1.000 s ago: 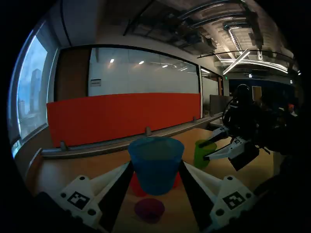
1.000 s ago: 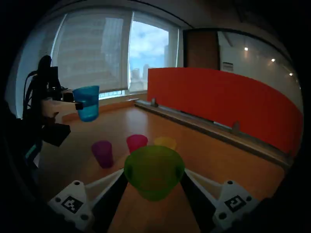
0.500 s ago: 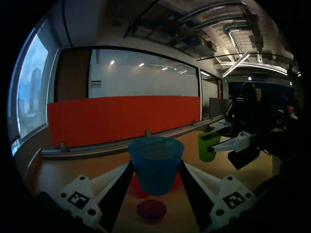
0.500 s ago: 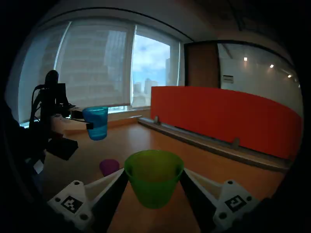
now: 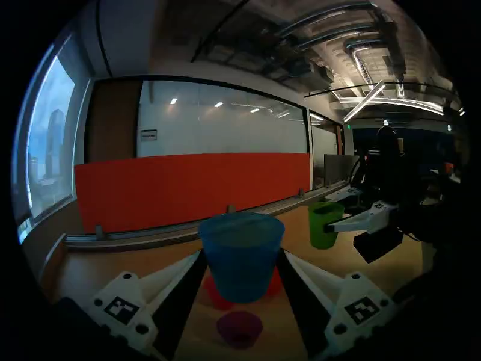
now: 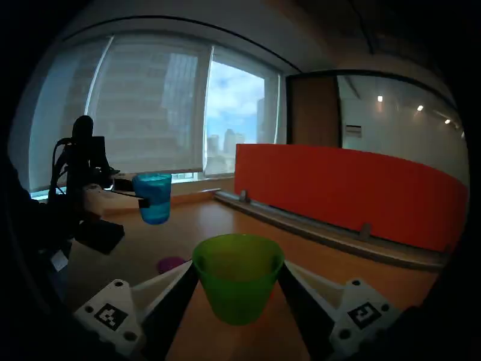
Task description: Pour water
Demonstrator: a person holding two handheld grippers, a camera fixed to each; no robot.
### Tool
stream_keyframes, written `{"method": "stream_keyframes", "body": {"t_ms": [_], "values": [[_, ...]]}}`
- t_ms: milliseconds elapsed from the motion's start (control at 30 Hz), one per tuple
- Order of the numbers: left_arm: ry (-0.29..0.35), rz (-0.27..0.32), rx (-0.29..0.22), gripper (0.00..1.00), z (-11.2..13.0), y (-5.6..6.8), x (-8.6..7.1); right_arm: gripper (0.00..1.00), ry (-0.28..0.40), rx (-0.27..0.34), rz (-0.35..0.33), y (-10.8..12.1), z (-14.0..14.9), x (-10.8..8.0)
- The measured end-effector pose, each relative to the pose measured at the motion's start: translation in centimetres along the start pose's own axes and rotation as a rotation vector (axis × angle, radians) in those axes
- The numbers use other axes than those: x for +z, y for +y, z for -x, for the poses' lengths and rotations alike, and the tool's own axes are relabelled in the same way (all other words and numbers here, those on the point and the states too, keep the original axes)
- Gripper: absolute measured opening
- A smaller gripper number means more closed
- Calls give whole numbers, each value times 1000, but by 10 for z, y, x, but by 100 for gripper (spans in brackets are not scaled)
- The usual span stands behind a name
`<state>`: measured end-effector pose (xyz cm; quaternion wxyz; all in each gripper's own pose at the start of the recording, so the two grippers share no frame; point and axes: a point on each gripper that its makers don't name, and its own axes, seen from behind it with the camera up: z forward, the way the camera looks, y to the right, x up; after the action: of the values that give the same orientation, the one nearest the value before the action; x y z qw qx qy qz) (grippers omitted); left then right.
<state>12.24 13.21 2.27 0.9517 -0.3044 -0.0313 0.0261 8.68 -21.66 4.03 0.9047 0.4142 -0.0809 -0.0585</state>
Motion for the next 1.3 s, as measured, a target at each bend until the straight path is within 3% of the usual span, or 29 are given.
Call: {"method": "stream_keyframes", "body": {"t_ms": [367,1067,1300], "values": [[35,-5,34,81,-14,-4,-3,91,19,-10,-50,-22,-8,6],[67,-28,239,81,-44,-11,9,91,22,-14,-153,-69,-2,20],[83,-23,313,81,-53,-5,12,91,23,-14,-177,-80,-1,23]]}}
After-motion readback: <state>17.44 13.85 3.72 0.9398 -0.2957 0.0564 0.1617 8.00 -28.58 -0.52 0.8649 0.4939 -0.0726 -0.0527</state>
